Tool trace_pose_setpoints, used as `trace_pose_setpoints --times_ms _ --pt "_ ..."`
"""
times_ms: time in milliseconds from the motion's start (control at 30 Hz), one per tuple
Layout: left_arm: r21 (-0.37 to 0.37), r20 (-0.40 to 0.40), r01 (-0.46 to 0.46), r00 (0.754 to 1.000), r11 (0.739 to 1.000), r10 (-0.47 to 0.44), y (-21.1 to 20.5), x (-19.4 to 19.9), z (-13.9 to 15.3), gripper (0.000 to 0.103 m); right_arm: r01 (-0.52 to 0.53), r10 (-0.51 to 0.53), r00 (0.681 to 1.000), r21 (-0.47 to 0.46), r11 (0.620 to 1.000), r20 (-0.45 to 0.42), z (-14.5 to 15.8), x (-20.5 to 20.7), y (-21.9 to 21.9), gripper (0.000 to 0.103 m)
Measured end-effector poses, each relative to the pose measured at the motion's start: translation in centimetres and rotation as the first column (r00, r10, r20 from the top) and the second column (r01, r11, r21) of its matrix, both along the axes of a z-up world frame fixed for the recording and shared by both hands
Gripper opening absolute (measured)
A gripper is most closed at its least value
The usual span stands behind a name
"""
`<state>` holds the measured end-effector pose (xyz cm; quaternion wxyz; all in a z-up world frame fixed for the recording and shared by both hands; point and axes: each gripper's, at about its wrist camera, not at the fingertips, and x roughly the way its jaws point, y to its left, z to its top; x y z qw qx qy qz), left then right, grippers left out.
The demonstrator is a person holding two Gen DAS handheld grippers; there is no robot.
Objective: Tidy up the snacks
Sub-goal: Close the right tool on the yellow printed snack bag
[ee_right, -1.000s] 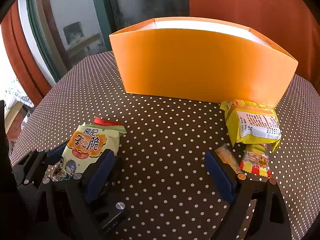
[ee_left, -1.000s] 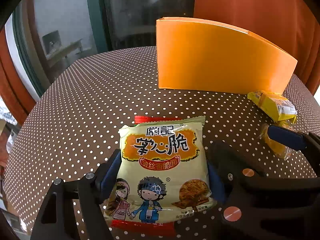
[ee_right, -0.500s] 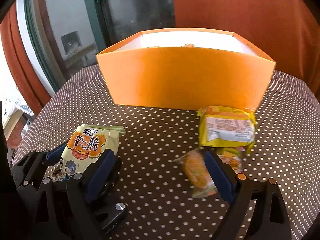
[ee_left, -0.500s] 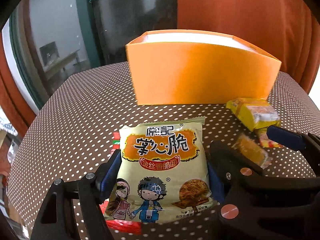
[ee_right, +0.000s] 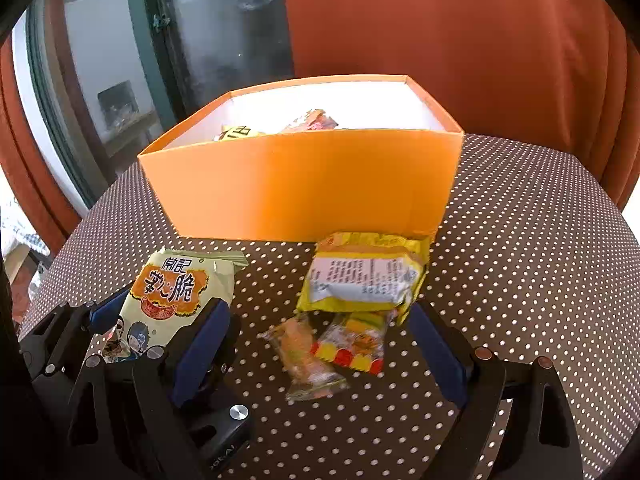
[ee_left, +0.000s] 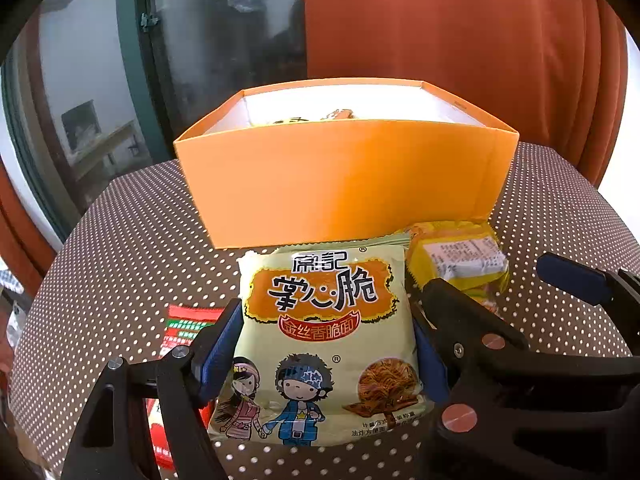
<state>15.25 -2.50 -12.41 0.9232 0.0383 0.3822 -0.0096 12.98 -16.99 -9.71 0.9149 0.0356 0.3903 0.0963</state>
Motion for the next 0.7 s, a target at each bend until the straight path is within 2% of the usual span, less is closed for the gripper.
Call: trace_pose_setpoints --times_ms 333,700 --pt "0.021 -0.005 0.009 1.0 1.0 -0.009 -1.0 2.5 -0.2 0.079 0.035 -0.035 0.999 0.026 0.999 -0.001 -0.2 2.0 -1.3 0.093" --pt "0.055 -0.081 -0.006 0.997 0.998 0.01 -1.1 5.9 -2.8 0.079 0.066 -0.063 0.995 0.031 0.997 -0.077 -2.9 5.6 -1.7 0.093"
